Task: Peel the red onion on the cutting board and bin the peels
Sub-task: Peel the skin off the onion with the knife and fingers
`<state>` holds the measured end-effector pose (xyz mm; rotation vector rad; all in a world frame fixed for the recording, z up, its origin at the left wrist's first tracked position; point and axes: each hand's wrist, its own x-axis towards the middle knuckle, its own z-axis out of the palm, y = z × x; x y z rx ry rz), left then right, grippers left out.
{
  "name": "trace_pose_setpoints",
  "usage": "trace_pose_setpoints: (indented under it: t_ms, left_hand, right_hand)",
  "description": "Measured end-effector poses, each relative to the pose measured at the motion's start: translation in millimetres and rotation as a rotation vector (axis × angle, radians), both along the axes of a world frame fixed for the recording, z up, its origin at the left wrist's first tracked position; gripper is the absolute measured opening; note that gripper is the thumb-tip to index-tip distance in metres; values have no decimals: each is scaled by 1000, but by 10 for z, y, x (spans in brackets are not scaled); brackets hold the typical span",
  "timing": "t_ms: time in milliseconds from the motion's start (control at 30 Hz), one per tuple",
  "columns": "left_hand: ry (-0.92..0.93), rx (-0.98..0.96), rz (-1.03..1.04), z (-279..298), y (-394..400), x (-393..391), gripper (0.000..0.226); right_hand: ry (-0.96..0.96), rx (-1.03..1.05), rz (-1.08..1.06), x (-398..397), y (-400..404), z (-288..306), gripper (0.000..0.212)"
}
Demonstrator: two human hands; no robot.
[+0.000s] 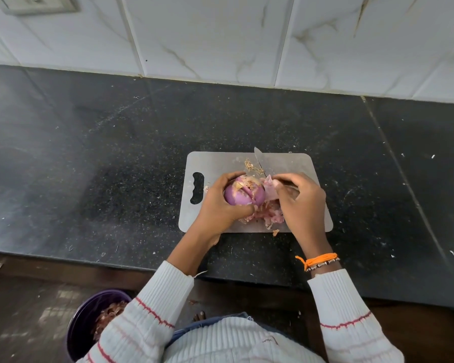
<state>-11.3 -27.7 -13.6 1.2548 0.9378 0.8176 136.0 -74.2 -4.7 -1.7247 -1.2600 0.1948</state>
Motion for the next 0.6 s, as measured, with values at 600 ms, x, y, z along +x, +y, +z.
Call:
trace_pose_setpoints:
  t_ms: [600]
  left_hand:
    - [35,56,-46,39,-79,-11,67]
  right_hand:
    - [-29,7,116,-34,-53,48,13]
